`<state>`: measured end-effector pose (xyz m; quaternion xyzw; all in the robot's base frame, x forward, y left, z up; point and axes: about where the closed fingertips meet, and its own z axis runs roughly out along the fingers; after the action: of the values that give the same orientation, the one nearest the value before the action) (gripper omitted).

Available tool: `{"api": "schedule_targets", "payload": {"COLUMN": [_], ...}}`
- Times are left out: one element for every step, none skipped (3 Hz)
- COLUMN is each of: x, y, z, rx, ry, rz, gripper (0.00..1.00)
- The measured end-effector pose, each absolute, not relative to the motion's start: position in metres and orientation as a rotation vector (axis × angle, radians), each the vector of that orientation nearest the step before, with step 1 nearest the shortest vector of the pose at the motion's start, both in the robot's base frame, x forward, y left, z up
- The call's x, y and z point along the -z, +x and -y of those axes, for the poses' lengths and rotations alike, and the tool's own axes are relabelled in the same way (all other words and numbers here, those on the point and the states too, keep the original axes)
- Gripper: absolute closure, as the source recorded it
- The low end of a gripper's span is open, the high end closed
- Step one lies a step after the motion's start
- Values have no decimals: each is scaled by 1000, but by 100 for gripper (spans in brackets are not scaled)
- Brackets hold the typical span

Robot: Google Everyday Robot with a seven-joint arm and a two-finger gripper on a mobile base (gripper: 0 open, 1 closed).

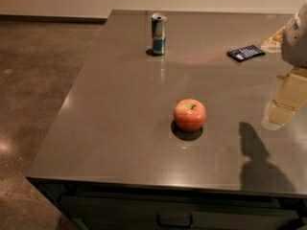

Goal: Pick redbull can

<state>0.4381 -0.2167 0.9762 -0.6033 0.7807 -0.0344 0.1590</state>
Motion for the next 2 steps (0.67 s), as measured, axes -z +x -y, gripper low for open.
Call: {"api": "schedule_targets", "payload": {"x": [-976,-979], "y": [438,442], "z": [217,216], "rx": [99,108], "ry": [-1725,-1701], "rz": [-2232,-2245], "gripper": [0,0]}}
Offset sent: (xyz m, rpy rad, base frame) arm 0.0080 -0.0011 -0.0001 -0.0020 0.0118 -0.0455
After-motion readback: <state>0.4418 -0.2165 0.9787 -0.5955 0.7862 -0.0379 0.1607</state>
